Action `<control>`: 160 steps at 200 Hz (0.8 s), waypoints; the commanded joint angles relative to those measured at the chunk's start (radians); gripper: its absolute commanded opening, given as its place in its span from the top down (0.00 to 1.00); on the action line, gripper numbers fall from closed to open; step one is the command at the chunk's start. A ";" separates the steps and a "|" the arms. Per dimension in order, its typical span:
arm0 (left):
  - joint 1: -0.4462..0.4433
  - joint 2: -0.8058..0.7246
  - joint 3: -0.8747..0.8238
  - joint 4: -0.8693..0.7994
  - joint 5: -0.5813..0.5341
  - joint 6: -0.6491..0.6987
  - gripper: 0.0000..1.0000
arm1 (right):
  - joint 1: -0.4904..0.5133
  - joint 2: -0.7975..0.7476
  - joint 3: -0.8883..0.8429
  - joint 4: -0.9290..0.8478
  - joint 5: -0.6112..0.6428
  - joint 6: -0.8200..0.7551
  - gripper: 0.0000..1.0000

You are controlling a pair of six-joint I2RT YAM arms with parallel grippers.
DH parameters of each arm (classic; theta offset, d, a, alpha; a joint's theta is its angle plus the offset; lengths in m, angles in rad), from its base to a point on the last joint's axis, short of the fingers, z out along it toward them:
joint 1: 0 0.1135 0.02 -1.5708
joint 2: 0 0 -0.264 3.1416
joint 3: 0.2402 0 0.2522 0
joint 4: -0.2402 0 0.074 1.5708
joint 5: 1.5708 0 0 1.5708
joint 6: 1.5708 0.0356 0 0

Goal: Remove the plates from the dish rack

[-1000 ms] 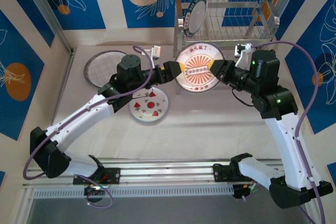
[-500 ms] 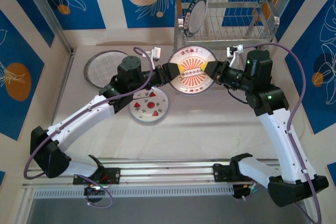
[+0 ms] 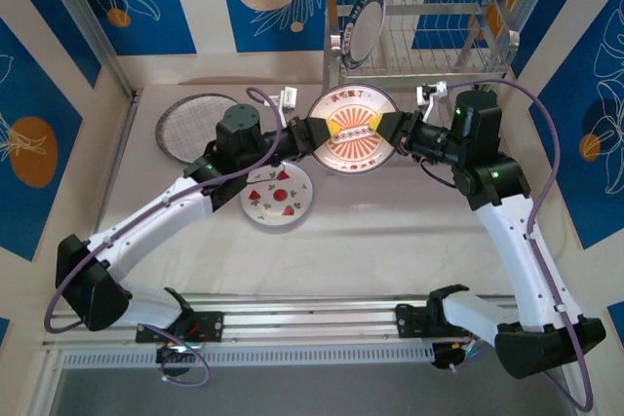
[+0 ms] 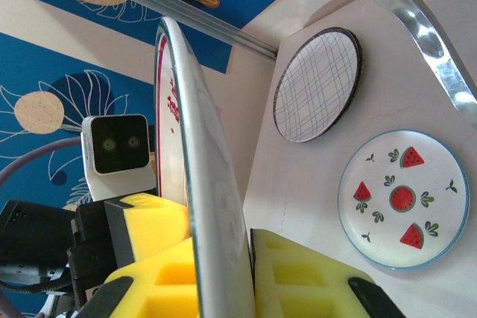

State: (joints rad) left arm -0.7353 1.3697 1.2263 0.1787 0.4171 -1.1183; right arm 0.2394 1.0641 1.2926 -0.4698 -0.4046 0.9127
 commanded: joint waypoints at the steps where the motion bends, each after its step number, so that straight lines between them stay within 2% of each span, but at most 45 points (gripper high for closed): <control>1: 0.005 -0.027 -0.036 0.054 0.018 -0.016 0.84 | 0.001 -0.003 -0.010 0.005 -0.004 -0.018 0.83; 19: 0.017 -0.046 -0.069 0.091 0.007 -0.055 0.85 | 0.000 -0.007 -0.003 -0.029 0.016 -0.039 0.70; 44: 0.038 -0.076 -0.112 0.129 -0.014 -0.097 0.86 | 0.002 -0.013 0.014 -0.085 0.053 -0.072 0.57; 69: 0.066 -0.103 -0.152 0.168 -0.021 -0.137 0.86 | 0.004 -0.022 0.024 -0.126 0.083 -0.099 0.49; 117: 0.130 -0.200 -0.262 0.161 -0.042 -0.179 0.86 | 0.037 -0.057 0.018 -0.153 0.141 -0.158 0.46; 160: 0.203 -0.334 -0.399 0.057 -0.083 -0.157 0.86 | 0.152 -0.093 -0.014 -0.117 0.216 -0.278 0.46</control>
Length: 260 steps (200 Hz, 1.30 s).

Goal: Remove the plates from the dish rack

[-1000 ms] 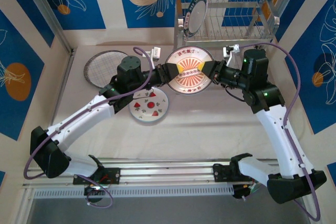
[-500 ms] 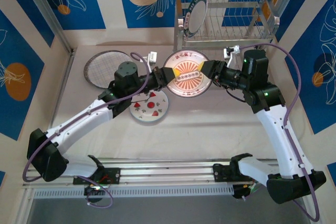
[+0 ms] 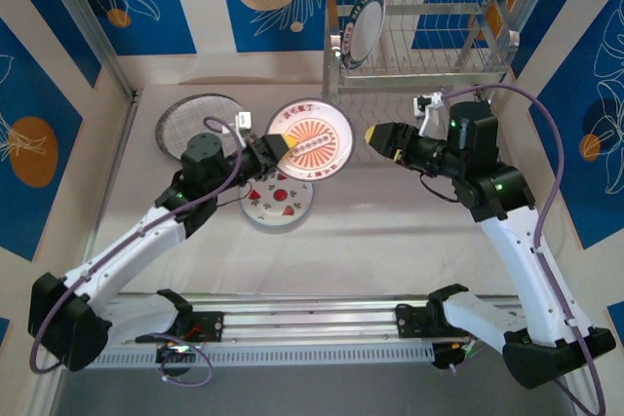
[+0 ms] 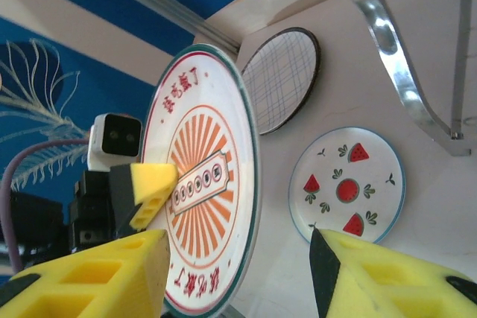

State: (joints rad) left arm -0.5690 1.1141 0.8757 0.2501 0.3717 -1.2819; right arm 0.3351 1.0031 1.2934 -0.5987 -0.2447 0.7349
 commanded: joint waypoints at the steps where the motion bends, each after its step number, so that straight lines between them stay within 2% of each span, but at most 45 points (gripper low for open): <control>1: 0.038 -0.082 -0.053 -0.018 -0.039 0.008 0.86 | 0.062 -0.034 -0.016 0.013 0.060 -0.105 0.46; 64: 0.075 -0.243 -0.245 -0.168 -0.188 0.027 0.85 | 0.288 -0.174 -0.206 0.211 0.274 -0.299 0.43; 93: 0.075 -0.287 -0.309 -0.249 -0.270 0.029 0.86 | 0.305 -0.175 -0.215 0.189 0.300 -0.312 0.43; 126: 0.075 -0.302 -0.391 -0.269 -0.344 0.018 0.85 | 0.312 -0.172 -0.218 0.198 0.299 -0.312 0.44; 177: 0.075 -0.219 -0.458 -0.176 -0.363 -0.005 0.85 | 0.330 -0.164 -0.224 0.209 0.286 -0.322 0.44; 260: 0.074 -0.026 -0.439 -0.069 -0.393 -0.007 0.84 | 0.338 -0.156 -0.226 0.209 0.289 -0.313 0.44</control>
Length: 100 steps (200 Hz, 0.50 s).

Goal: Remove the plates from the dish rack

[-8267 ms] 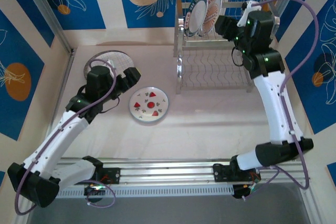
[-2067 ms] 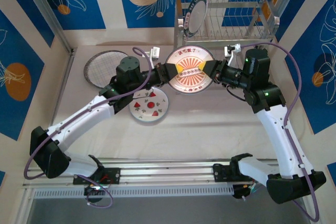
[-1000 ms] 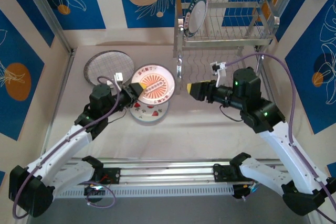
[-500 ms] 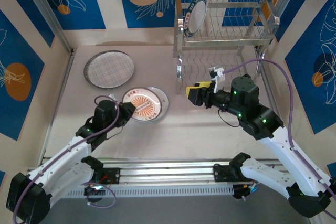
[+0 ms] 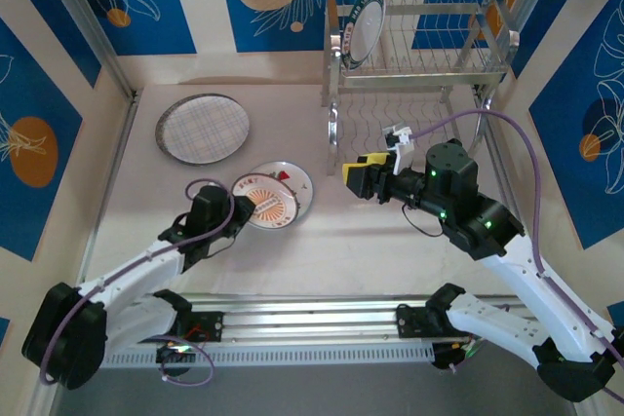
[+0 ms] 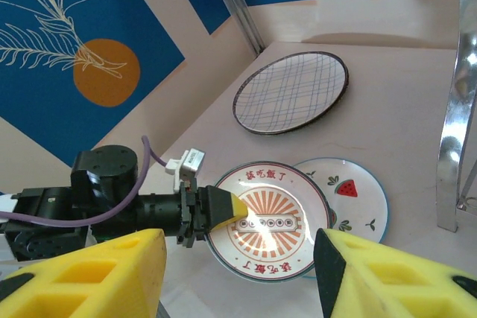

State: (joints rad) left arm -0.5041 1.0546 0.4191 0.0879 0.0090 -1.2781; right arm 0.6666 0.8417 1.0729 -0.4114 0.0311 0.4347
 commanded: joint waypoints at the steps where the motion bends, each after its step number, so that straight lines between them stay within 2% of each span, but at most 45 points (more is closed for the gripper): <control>1: 0.010 0.035 0.018 0.095 -0.031 -0.011 0.84 | 0.007 0.005 -0.006 0.021 0.013 -0.012 0.44; 100: 0.011 0.204 0.055 0.184 -0.012 0.001 0.83 | 0.009 0.006 -0.004 0.016 0.013 -0.010 0.44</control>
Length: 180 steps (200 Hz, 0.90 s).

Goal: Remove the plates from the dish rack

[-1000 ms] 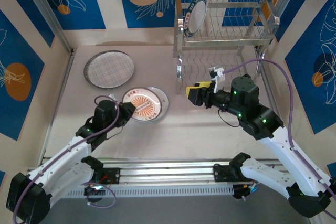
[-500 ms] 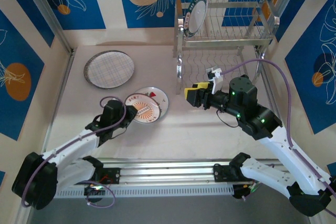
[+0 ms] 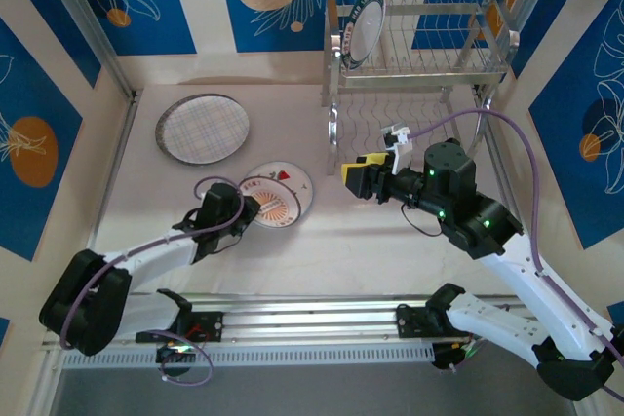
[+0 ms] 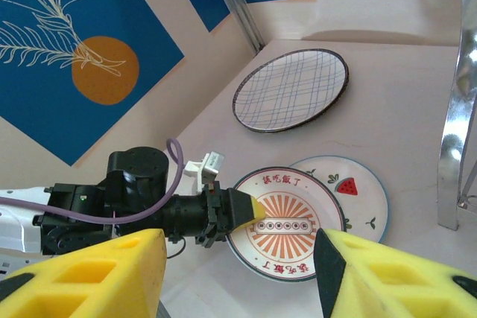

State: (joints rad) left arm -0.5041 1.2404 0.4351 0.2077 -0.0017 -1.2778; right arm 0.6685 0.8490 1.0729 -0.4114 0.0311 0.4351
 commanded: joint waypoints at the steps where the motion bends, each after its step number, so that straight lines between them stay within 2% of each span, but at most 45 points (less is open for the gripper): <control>1: 0.011 0.019 0.038 0.064 -0.001 0.000 0.83 | 0.007 -0.002 -0.004 0.015 0.013 -0.009 0.44; 136: 0.016 0.072 0.049 0.045 0.012 0.011 0.73 | 0.009 -0.019 -0.002 -0.014 0.025 0.005 0.44; 180: 0.025 0.095 0.085 0.014 0.032 0.018 0.64 | 0.009 -0.015 -0.001 -0.017 0.029 0.005 0.44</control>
State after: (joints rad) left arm -0.4973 1.3239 0.4637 0.2245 0.0025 -1.2755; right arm 0.6724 0.8471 1.0729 -0.4194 0.0460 0.4389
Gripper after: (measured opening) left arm 0.334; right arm 0.562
